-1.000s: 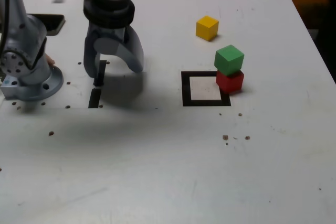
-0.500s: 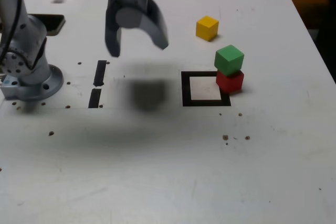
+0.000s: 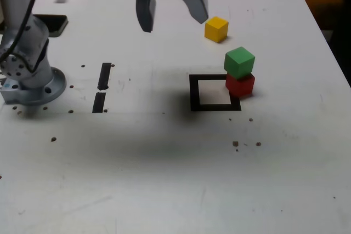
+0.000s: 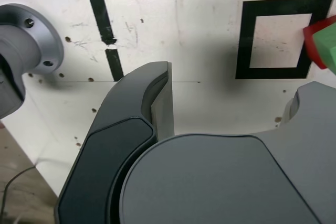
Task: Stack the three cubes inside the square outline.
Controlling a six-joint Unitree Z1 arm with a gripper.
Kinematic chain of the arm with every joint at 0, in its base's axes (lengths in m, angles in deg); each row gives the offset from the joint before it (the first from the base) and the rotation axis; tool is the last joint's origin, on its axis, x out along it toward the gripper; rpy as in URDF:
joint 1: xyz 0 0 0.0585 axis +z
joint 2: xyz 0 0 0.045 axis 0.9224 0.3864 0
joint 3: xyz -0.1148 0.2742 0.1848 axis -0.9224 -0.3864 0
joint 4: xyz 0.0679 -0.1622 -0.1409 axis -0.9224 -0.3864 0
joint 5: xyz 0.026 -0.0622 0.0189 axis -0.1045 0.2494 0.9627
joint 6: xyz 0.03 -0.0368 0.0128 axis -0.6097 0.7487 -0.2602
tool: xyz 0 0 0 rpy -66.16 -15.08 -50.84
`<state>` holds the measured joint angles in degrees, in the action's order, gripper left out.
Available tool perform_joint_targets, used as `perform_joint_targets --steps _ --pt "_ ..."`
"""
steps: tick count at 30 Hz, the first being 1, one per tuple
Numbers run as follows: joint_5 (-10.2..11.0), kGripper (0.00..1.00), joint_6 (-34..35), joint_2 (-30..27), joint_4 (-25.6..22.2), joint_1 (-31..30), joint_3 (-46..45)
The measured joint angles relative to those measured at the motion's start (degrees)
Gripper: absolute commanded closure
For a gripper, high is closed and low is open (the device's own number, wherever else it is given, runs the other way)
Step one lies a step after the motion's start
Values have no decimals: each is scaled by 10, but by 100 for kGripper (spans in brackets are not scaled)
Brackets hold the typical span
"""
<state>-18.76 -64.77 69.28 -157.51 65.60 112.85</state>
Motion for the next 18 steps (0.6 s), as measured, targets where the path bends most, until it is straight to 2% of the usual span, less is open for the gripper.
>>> perform_joint_targets --steps 4,11,16,18 --pt "-4 15 -10 20 1 -9 29" --pt "-7 15 -58 92 -2 -37 111" --pt "8 15 -90 120 -1 -40 125" --pt "22 15 -123 124 -2 -41 128"
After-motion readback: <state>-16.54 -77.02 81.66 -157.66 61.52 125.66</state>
